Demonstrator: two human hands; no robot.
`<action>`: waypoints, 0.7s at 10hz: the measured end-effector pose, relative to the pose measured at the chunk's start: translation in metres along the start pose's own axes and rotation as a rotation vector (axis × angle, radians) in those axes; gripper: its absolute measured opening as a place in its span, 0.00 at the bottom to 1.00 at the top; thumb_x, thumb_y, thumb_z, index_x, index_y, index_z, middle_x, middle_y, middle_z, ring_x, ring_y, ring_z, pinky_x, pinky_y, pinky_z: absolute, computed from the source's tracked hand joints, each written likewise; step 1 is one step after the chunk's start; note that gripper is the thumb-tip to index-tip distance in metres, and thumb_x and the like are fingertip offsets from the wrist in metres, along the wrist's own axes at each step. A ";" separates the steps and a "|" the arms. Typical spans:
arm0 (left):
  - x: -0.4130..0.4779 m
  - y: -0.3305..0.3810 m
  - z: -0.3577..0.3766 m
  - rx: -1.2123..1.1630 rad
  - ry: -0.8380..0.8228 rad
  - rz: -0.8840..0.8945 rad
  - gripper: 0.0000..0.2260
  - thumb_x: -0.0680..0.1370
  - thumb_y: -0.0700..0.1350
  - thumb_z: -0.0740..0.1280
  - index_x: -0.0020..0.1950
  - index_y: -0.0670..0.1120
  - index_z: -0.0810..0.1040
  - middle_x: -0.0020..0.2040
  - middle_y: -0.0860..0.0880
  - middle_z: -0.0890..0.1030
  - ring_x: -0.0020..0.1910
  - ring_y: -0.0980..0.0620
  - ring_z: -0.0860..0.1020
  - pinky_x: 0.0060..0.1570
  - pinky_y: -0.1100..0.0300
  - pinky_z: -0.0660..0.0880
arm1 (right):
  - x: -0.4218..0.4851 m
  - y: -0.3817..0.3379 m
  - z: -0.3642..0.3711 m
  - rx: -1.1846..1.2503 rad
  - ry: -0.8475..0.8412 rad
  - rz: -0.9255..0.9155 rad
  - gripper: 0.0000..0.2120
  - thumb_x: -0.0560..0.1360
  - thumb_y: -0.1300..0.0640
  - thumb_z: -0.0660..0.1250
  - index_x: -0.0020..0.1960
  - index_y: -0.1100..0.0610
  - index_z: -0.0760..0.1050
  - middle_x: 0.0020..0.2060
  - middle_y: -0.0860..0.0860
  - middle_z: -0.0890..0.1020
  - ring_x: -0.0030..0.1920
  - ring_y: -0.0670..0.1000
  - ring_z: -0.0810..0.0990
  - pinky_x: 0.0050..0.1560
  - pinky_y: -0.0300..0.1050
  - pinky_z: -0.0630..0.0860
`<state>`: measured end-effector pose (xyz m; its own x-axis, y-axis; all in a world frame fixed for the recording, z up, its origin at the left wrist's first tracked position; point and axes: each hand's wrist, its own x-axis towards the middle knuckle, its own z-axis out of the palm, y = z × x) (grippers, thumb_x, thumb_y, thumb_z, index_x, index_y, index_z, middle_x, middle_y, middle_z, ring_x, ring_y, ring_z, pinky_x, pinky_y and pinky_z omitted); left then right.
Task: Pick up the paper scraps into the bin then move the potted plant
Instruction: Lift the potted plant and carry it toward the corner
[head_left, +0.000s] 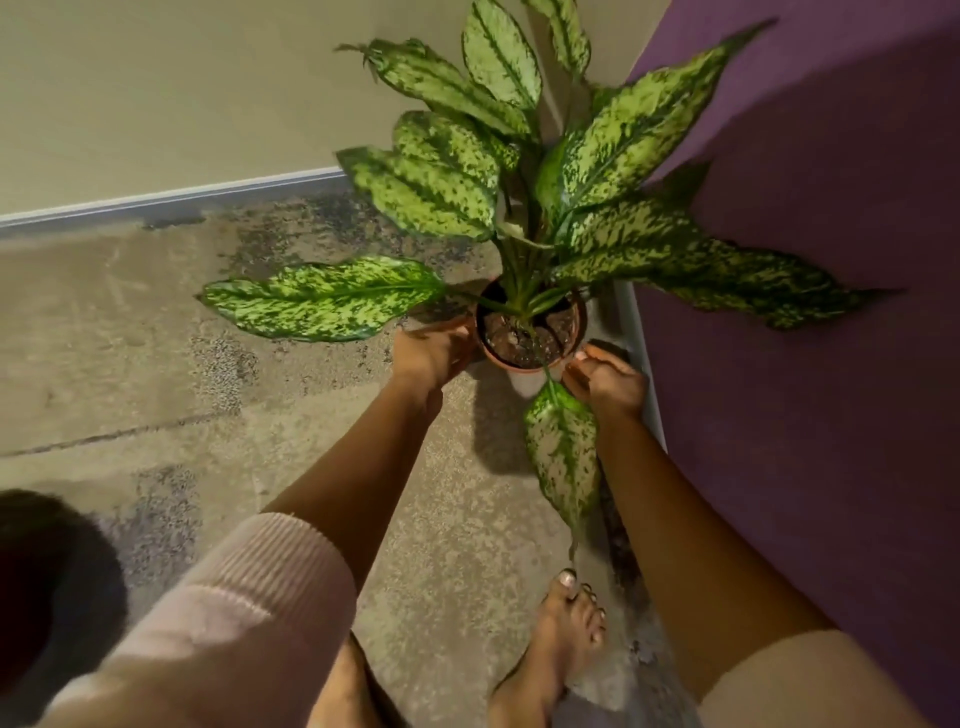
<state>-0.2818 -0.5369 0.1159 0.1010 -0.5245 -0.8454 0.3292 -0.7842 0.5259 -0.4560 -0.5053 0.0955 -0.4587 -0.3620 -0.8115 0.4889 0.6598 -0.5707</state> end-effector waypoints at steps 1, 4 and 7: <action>-0.017 0.000 -0.002 0.053 0.010 0.023 0.11 0.80 0.31 0.58 0.45 0.41 0.78 0.45 0.45 0.84 0.39 0.52 0.83 0.32 0.65 0.79 | -0.022 -0.001 -0.013 -0.068 -0.067 -0.043 0.15 0.76 0.72 0.61 0.62 0.74 0.72 0.50 0.63 0.83 0.52 0.55 0.83 0.55 0.44 0.76; -0.106 -0.002 -0.013 0.092 -0.016 -0.003 0.07 0.78 0.31 0.63 0.50 0.40 0.78 0.45 0.46 0.81 0.49 0.47 0.78 0.45 0.57 0.75 | -0.127 0.016 -0.015 -0.146 -0.059 0.048 0.13 0.79 0.65 0.58 0.39 0.53 0.74 0.29 0.46 0.80 0.34 0.47 0.77 0.33 0.39 0.75; -0.194 -0.011 -0.038 0.239 -0.067 0.062 0.09 0.77 0.33 0.65 0.44 0.43 0.82 0.45 0.45 0.83 0.48 0.48 0.79 0.49 0.58 0.73 | -0.221 0.048 -0.036 0.123 -0.122 0.210 0.09 0.78 0.69 0.59 0.43 0.62 0.74 0.30 0.52 0.79 0.31 0.48 0.78 0.31 0.38 0.77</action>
